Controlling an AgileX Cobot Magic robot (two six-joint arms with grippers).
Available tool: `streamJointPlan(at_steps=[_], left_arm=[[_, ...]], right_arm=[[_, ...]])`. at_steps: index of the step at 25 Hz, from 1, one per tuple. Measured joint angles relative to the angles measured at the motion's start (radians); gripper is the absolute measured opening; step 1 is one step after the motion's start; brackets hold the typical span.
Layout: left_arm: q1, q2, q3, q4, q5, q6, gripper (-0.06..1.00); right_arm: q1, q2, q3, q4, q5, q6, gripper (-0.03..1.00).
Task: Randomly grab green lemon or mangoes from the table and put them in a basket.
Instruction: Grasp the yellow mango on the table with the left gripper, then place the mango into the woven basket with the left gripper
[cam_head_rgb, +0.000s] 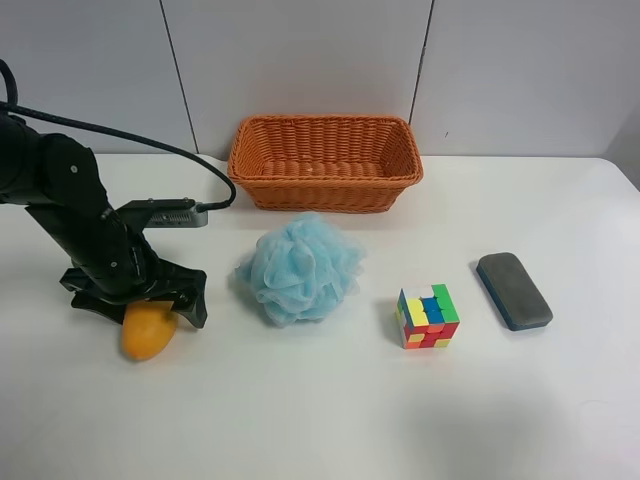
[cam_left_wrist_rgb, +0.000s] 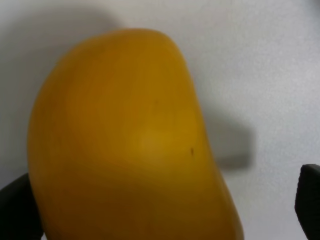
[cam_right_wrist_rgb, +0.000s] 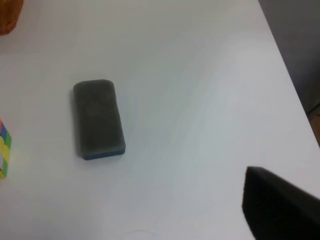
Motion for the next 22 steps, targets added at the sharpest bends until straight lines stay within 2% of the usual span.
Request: streamJointPlan(at_steps=[2, 4, 5, 6, 7, 17, 22], left_arm=[[0.000, 0.000, 0.000, 0.000, -0.001, 0.000, 0.99], [0.000, 0.000, 0.000, 0.000, -0.001, 0.000, 0.92], [0.000, 0.000, 0.000, 0.001, -0.001, 0.000, 0.82], [0.000, 0.000, 0.000, 0.001, -0.001, 0.000, 0.67], [0.000, 0.000, 0.000, 0.002, -0.001, 0.000, 0.63], [0.000, 0.001, 0.000, 0.002, 0.008, 0.000, 0.64], [0.000, -0.070, -0.019, 0.011, 0.088, 0.000, 0.64]], right_arm=[[0.000, 0.000, 0.000, 0.000, 0.000, 0.000, 0.98], [0.000, 0.000, 0.000, 0.000, 0.000, 0.000, 0.98], [0.000, 0.000, 0.000, 0.000, 0.000, 0.000, 0.98], [0.000, 0.000, 0.000, 0.000, 0.000, 0.000, 0.98], [0.000, 0.000, 0.000, 0.000, 0.000, 0.000, 0.98], [0.000, 0.000, 0.000, 0.000, 0.000, 0.000, 0.98], [0.000, 0.000, 0.000, 0.000, 0.000, 0.000, 0.98]])
